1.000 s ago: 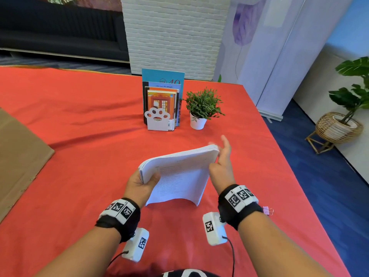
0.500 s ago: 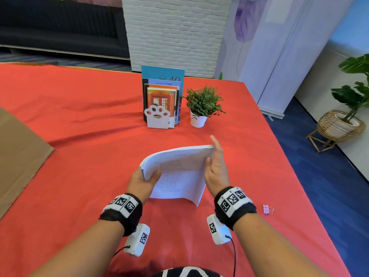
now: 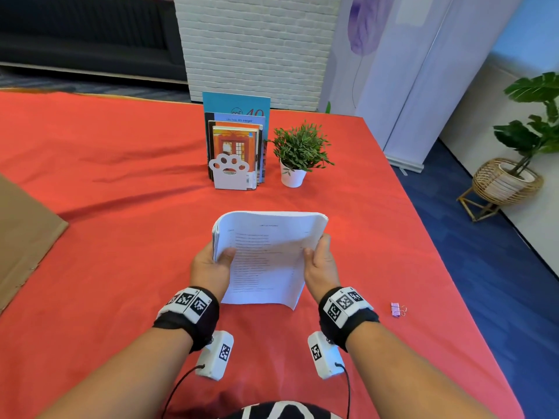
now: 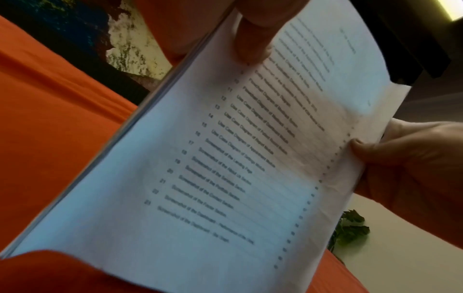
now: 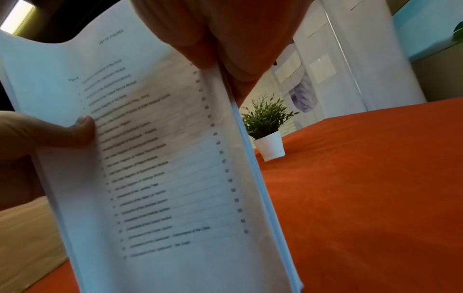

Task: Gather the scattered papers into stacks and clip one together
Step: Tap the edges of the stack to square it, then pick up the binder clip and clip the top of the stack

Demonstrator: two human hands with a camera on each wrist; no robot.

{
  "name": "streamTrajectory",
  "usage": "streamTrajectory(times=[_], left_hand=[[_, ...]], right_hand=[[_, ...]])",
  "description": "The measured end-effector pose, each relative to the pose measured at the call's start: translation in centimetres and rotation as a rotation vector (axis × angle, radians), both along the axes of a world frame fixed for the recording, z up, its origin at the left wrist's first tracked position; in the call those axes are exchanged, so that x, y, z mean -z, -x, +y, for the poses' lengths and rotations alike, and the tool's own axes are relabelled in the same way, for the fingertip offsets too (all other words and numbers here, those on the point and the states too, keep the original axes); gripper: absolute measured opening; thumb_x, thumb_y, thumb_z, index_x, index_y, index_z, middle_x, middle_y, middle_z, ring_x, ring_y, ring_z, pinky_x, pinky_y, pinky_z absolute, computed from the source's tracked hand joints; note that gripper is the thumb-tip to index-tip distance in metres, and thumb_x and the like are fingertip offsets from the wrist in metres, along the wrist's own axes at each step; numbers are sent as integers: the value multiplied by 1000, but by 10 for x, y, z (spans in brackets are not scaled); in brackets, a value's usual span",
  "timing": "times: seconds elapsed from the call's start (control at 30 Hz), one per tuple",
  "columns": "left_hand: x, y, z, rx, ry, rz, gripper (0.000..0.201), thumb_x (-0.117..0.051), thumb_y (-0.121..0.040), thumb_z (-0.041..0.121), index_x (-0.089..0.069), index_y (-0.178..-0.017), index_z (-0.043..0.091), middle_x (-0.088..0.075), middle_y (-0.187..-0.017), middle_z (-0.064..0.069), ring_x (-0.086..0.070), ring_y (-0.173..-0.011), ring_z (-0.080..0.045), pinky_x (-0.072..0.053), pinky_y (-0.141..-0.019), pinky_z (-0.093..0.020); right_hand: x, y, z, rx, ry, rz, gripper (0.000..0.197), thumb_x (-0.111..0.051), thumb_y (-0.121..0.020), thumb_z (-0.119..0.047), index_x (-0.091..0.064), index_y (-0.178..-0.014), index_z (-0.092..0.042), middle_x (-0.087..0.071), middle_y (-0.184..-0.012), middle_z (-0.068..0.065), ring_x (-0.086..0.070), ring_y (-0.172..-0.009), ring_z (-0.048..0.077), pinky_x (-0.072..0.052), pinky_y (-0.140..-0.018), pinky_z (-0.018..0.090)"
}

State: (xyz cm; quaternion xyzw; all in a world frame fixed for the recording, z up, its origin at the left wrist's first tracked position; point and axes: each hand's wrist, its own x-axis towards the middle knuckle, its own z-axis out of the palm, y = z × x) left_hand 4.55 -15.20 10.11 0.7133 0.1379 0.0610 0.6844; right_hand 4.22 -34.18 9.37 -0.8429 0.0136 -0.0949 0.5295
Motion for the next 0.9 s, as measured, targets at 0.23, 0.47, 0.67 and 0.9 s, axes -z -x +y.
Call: streamTrajectory(times=[0.23, 0.47, 0.67, 0.9], left_hand=[[3, -2, -16, 127, -143, -7, 23, -54, -90, 8, -60, -93, 30, -62, -81, 17, -59, -73, 2, -45, -66, -17], [55, 16, -48, 279, -260, 272, 22, -55, -89, 7, -64, -105, 20, -68, -86, 0, -64, -84, -25, -50, -77, -30], [83, 27, -61, 356, -377, 380, 28, -55, -89, 5, -63, -116, 6, -63, -93, -6, -62, -91, -28, -41, -76, -27], [92, 38, -68, 300, -390, 484, 29, -54, -91, 9, -59, -119, 3, -65, -106, -14, -54, -85, -23, -40, -74, -28]], right_hand=[[1, -3, -32, 61, 105, 88, 31, -39, -91, -2, -47, -120, -10, -60, -88, 4, -55, -80, 22, -36, -63, 28], [70, 15, -91, 164, 246, 377, 26, -47, -91, -10, -62, -112, -12, -67, -94, 7, -62, -90, 25, -49, -85, 32], [97, 33, -175, 444, 511, 551, 27, -48, -92, -15, -60, -115, -8, -50, -124, 18, -55, -110, 37, -43, -94, 39], [120, 36, -216, 620, 371, 821, 41, -49, -92, -26, -46, -126, -2, -44, -131, 23, -49, -119, 42, -42, -96, 42]])
